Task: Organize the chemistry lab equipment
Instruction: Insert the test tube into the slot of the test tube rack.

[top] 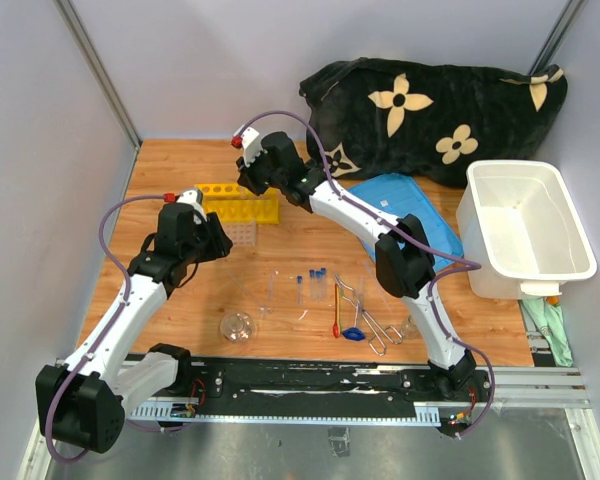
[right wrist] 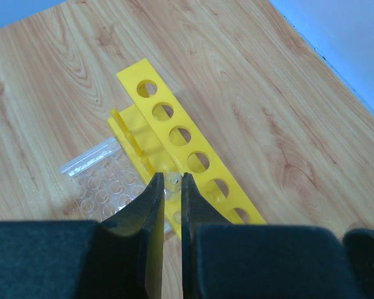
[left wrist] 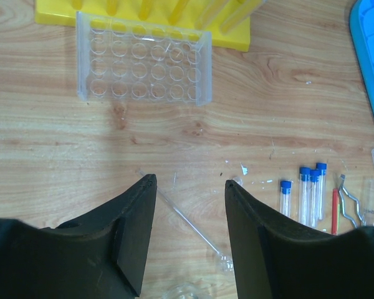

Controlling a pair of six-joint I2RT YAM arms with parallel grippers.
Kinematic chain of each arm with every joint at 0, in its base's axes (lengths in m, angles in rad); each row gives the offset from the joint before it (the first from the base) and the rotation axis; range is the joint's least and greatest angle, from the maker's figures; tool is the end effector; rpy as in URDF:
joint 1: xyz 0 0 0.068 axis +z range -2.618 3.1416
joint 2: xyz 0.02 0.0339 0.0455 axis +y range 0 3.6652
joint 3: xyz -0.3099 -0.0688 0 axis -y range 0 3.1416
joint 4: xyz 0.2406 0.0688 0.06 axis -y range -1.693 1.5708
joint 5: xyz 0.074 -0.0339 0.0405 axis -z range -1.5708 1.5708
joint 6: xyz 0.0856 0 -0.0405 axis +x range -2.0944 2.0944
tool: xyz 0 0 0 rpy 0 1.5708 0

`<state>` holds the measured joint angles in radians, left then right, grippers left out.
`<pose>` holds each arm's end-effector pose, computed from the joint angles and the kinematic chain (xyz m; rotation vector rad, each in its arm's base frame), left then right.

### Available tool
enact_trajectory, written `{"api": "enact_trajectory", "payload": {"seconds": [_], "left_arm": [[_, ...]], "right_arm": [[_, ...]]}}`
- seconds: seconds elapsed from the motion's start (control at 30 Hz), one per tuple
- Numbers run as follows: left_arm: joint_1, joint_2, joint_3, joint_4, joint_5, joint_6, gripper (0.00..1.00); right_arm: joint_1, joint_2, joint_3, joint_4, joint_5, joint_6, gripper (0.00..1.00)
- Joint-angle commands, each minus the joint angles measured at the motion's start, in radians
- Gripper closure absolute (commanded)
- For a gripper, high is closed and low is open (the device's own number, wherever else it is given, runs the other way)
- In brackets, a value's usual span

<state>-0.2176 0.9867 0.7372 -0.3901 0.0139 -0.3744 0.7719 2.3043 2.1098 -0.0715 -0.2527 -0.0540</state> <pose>0.2196 -0.0498 0.2755 -0.1670 2.2256 -0.3419 0.4340 0.4523 0.3148 -0.9230 1.6513 0.7293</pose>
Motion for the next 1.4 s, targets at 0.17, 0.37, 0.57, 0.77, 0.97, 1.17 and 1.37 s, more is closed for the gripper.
{"api": "enact_trajectory", "payload": {"seconds": [0.17,0.37,0.57,0.77,0.97,1.17,1.37], "left_arm": [[0.009,0.008,-0.018,0.034,0.012,0.006,0.48],[0.009,0.012,-0.018,0.037,0.012,0.01,0.48],[0.009,0.01,-0.021,0.036,0.009,0.01,0.48],[0.01,0.013,-0.022,0.038,0.007,0.012,0.48],[0.009,0.017,-0.023,0.04,0.006,0.012,0.48],[0.009,0.021,-0.024,0.043,0.009,0.014,0.48],[0.009,0.015,-0.025,0.041,0.007,0.015,0.48]], "right_arm": [[0.004,-0.002,0.004,0.02,-0.035,0.009,0.99],[0.007,0.011,0.009,0.014,-0.04,0.011,1.0],[0.009,0.031,0.019,0.009,-0.051,0.019,0.99],[0.009,0.045,0.025,0.005,-0.054,0.02,0.99],[0.01,0.058,0.032,0.007,-0.063,0.026,0.99],[0.011,0.051,0.036,0.014,-0.065,0.028,1.0],[0.015,0.073,0.054,0.019,-0.071,0.025,0.99]]}}
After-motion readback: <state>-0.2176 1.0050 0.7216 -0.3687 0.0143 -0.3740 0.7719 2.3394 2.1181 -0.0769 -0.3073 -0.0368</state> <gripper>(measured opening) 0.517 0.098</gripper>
